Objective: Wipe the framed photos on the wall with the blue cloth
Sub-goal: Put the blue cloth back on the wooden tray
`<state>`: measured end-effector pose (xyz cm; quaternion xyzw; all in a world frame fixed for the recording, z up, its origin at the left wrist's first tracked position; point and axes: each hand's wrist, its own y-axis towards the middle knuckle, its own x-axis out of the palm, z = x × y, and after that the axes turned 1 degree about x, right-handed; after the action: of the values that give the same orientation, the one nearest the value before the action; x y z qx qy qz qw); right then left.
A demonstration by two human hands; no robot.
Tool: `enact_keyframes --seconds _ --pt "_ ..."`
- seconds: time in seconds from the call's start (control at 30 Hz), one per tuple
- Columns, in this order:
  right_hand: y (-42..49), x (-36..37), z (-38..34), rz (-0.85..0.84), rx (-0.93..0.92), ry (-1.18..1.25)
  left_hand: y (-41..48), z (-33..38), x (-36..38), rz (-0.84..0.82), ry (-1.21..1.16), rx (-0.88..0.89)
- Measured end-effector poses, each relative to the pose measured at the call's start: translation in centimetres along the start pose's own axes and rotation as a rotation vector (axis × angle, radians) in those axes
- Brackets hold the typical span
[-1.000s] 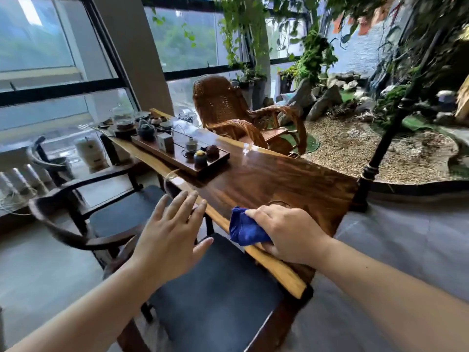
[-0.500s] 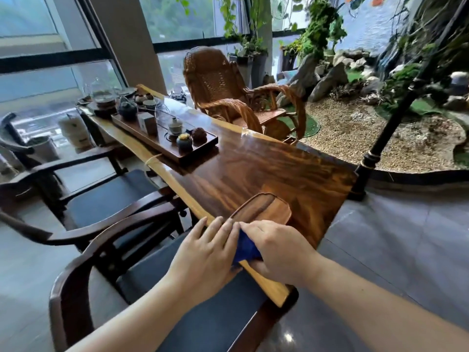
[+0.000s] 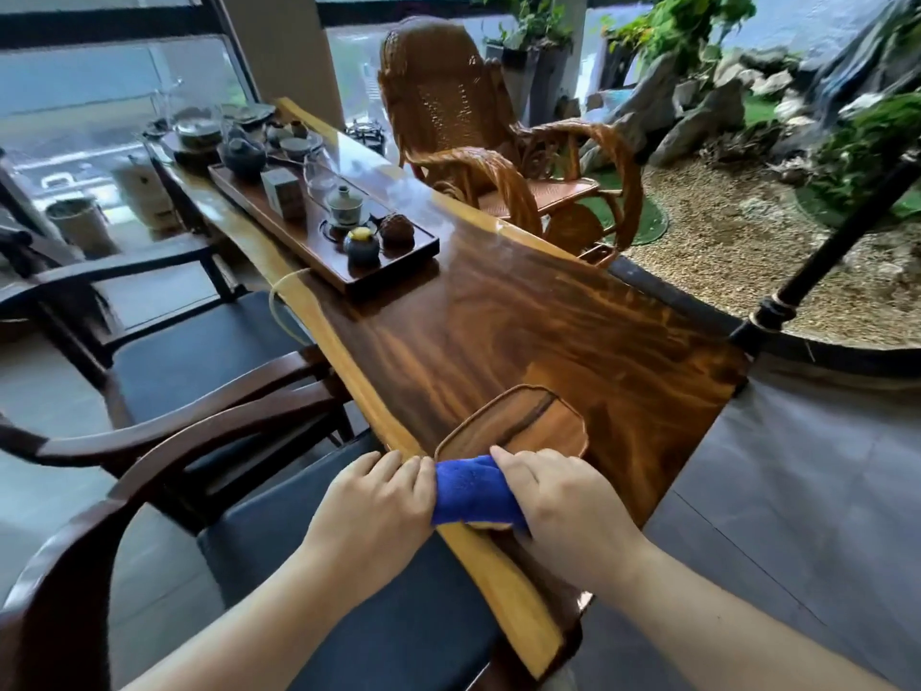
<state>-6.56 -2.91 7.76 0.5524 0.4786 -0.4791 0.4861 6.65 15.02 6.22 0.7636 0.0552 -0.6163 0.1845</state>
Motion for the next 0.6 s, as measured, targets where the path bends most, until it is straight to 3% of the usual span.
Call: enact_keyframes --seconds 0.27,0.47,0.6 --pt "3.3 6.0 11.0 -0.115 -0.202 0.148 4.7 4.4 6.0 -0.204 -0.013 -0.128" --pt "8.5 10.4 17.5 -0.224 -0.376 0.106 9.9 6.4 10.8 -0.297 0.053 -0.295" --pt "11.2 13.7 19.8 -0.200 -0.501 0.025 11.7 7.5 14.3 -0.387 0.075 -0.406"
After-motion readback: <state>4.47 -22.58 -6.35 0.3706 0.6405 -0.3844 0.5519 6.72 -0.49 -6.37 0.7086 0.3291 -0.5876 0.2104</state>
